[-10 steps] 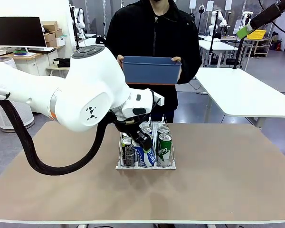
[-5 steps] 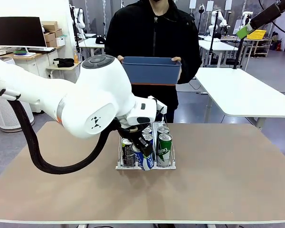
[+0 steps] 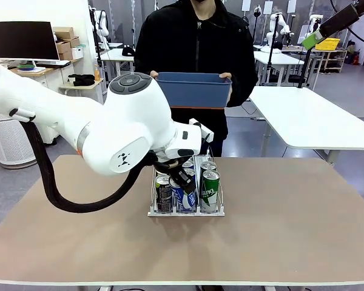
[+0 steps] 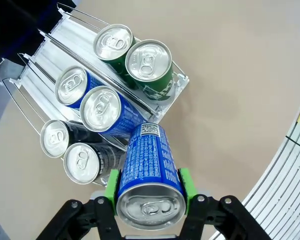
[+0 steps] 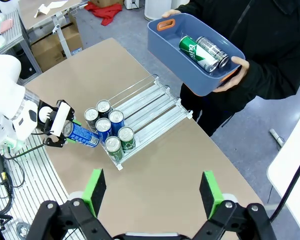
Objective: Fill the beverage cans into the dispenser.
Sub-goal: Place the picked Ionic drink in the line of the Automatic Can Dispenser with the same cans.
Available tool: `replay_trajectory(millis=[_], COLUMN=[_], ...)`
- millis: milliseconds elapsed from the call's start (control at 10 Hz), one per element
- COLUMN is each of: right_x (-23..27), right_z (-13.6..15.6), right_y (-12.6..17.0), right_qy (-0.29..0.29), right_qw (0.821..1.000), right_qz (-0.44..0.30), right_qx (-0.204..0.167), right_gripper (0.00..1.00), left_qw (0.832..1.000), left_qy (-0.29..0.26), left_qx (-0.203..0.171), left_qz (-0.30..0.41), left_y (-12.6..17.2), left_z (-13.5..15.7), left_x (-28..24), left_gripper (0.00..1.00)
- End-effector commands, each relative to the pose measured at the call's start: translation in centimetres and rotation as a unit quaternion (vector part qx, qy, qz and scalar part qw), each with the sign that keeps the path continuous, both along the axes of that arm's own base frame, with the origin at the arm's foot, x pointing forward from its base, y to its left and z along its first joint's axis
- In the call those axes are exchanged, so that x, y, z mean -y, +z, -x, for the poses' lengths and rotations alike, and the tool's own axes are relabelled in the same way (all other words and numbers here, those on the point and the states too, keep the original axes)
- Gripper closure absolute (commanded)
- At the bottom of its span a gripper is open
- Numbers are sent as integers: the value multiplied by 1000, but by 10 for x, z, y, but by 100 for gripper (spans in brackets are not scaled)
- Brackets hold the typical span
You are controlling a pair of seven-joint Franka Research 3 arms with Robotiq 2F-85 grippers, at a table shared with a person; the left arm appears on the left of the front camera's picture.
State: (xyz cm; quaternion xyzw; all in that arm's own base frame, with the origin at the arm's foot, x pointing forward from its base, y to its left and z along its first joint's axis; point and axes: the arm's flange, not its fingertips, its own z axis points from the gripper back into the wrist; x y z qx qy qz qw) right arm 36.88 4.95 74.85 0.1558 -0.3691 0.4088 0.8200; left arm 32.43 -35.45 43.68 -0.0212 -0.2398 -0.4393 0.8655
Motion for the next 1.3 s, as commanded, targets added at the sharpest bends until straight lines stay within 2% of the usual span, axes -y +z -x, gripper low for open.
replay_trajectory(millis=[0,200,700,1200], right_x=[1,1,1,1], right_z=[-1,-1,-1,-1], right_y=[-1,-1,-1,-1], right_qy=[1,1,1,1], right_qw=[1000,1000,1000,1000], right_qz=[-5,-5,-5,-5], right_qx=[0,0,0,0], right_gripper=[0,0,0,0], left_qw=[1000,1000,997,998], left_qy=[16,14,39,29], left_qx=[20,23,61,48], left_qz=[8,2,-20,3], left_y=[-4,-9,-10,-17], left_z=[-12,-23,-44,-62], left_x=[13,10,10,12], left_gripper=[42,42,42,42])
